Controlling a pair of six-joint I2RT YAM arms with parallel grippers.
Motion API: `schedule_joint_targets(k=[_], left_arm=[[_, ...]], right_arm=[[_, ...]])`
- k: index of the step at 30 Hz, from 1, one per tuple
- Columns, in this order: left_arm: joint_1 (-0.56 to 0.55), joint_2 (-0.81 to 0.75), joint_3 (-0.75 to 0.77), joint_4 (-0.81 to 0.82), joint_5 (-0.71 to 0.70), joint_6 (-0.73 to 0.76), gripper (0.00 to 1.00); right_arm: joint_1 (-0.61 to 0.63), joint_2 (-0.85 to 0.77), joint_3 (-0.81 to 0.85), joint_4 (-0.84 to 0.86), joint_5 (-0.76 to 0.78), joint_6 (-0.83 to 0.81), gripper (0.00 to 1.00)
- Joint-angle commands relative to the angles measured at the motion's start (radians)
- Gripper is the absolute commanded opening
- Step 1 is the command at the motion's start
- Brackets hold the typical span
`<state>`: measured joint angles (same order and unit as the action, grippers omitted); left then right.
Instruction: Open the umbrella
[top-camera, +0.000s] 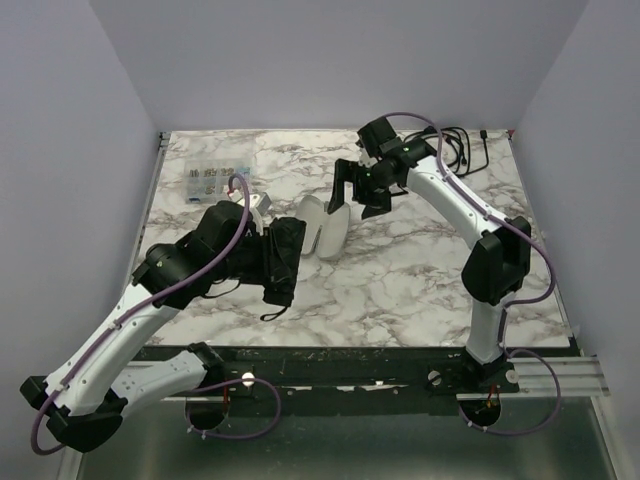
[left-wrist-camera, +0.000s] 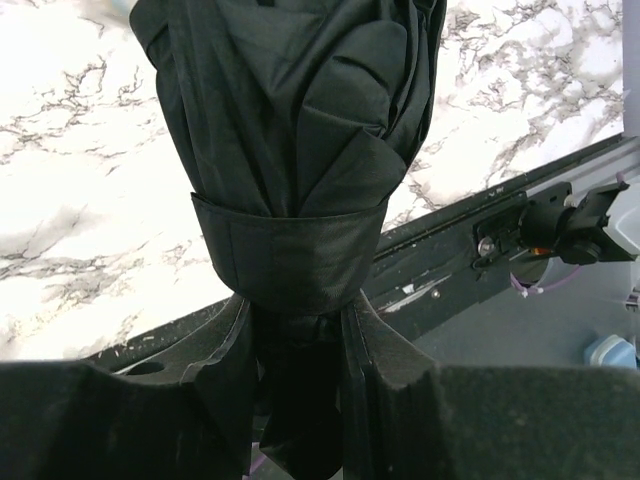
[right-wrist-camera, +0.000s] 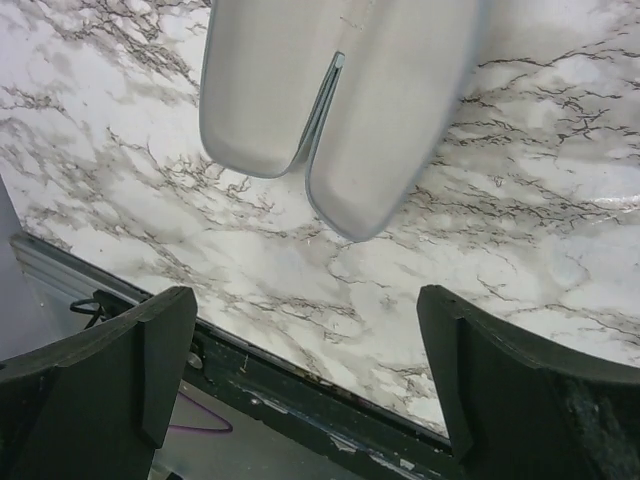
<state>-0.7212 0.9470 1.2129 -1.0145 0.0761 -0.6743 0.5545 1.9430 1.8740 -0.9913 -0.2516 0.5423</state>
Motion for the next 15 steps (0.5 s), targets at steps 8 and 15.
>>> schedule_joint_targets(k=[8, 15], left_arm=[[0.002, -0.094, 0.02, 0.037, 0.143, -0.042, 0.0], [0.003, -0.047, 0.124, 0.088, 0.265, -0.029, 0.0]], right_arm=[[-0.004, -0.284, -0.163, 0.212, -0.349, 0.101, 1.0], [-0.004, -0.496, -0.307, 0.459, -0.529, 0.311, 1.0]])
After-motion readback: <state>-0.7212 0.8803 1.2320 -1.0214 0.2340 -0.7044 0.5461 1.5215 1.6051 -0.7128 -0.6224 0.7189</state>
